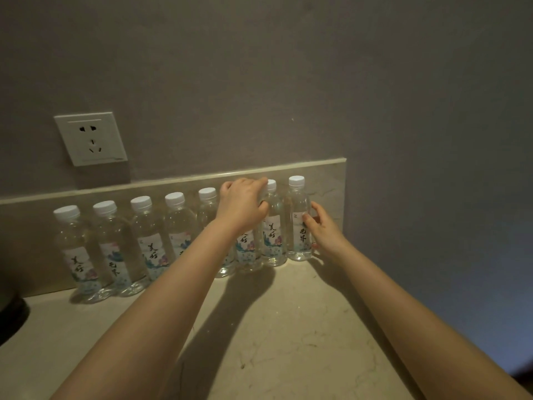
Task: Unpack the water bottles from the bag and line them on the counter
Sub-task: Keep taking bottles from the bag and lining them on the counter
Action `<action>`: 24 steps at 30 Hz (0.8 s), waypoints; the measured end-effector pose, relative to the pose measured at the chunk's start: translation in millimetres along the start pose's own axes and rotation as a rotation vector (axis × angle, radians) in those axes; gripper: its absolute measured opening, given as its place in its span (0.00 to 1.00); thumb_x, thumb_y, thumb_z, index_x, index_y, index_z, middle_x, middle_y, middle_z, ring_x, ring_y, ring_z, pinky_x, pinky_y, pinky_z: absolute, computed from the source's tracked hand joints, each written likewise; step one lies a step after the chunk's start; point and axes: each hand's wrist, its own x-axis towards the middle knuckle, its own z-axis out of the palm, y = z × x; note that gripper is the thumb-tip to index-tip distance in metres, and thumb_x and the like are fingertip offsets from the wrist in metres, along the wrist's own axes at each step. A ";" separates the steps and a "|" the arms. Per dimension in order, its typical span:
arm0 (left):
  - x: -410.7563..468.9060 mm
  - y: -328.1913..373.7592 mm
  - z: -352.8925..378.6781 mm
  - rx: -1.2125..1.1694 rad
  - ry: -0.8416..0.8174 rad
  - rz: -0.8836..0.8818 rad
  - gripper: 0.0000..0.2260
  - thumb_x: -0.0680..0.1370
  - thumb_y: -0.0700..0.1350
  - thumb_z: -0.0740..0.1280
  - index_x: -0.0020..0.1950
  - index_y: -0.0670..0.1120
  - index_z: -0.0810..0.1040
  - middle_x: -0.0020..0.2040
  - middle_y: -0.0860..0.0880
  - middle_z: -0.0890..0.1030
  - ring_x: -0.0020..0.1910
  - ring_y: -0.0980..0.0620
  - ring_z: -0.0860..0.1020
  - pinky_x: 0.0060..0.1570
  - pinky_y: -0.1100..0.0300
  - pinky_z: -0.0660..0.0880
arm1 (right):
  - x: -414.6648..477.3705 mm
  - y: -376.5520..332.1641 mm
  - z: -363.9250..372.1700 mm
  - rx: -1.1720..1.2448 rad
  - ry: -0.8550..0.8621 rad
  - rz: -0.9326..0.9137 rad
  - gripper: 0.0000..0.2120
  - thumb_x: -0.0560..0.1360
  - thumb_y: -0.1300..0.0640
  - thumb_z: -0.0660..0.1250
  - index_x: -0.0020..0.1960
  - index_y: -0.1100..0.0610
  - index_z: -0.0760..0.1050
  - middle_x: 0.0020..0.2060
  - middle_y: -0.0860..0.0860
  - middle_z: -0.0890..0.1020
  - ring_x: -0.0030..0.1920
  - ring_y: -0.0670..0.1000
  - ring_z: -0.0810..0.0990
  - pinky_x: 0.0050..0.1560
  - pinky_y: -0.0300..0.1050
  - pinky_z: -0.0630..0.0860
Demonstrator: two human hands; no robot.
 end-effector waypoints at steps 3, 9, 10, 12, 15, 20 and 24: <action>-0.4 3.5 -2.2 -0.002 -0.020 -0.009 0.23 0.75 0.46 0.61 0.71 0.51 0.67 0.66 0.50 0.75 0.67 0.49 0.68 0.67 0.49 0.56 | -1.1 1.7 -1.1 0.003 0.001 -0.011 0.20 0.80 0.50 0.57 0.71 0.47 0.62 0.55 0.51 0.77 0.57 0.54 0.77 0.57 0.58 0.76; -7.6 9.1 -7.4 -0.063 0.018 0.013 0.22 0.76 0.44 0.62 0.71 0.46 0.68 0.69 0.48 0.71 0.70 0.48 0.65 0.72 0.46 0.54 | -2.6 2.2 4.4 -0.132 0.092 0.035 0.27 0.79 0.46 0.58 0.75 0.52 0.57 0.66 0.54 0.72 0.63 0.55 0.74 0.63 0.59 0.72; -12.1 10.7 -8.9 -0.105 0.086 0.029 0.21 0.76 0.43 0.62 0.69 0.45 0.70 0.68 0.47 0.72 0.70 0.47 0.65 0.71 0.46 0.55 | -5.1 1.4 5.5 -0.197 0.169 0.034 0.28 0.78 0.45 0.59 0.74 0.53 0.57 0.67 0.54 0.69 0.65 0.55 0.72 0.64 0.58 0.71; -23.6 14.2 -12.3 -0.188 0.228 0.059 0.17 0.75 0.41 0.63 0.63 0.43 0.76 0.62 0.46 0.76 0.65 0.46 0.70 0.68 0.46 0.62 | -13.3 -4.8 9.0 -0.256 0.302 -0.018 0.25 0.77 0.46 0.61 0.71 0.54 0.62 0.66 0.53 0.69 0.62 0.53 0.72 0.62 0.57 0.73; -41.7 25.3 -15.0 -0.413 0.248 0.048 0.12 0.75 0.38 0.64 0.57 0.41 0.79 0.56 0.46 0.79 0.58 0.48 0.74 0.60 0.54 0.69 | -30.2 -27.0 9.8 -0.191 0.339 -0.105 0.11 0.76 0.50 0.63 0.57 0.52 0.72 0.52 0.50 0.77 0.51 0.51 0.78 0.52 0.53 0.78; -62.5 52.3 -23.5 -0.875 0.070 -0.132 0.08 0.76 0.39 0.64 0.54 0.45 0.79 0.52 0.48 0.80 0.52 0.53 0.77 0.48 0.65 0.72 | -72.0 -66.0 -3.7 0.039 0.363 -0.155 0.07 0.75 0.60 0.63 0.39 0.57 0.77 0.29 0.50 0.78 0.31 0.48 0.77 0.39 0.49 0.77; -66.8 95.6 -33.4 -1.139 0.024 -0.202 0.07 0.76 0.38 0.64 0.51 0.44 0.79 0.45 0.50 0.79 0.46 0.53 0.77 0.43 0.65 0.72 | -116.2 -83.6 -27.7 0.065 0.500 -0.162 0.07 0.76 0.64 0.63 0.39 0.59 0.75 0.28 0.52 0.76 0.25 0.40 0.74 0.29 0.32 0.71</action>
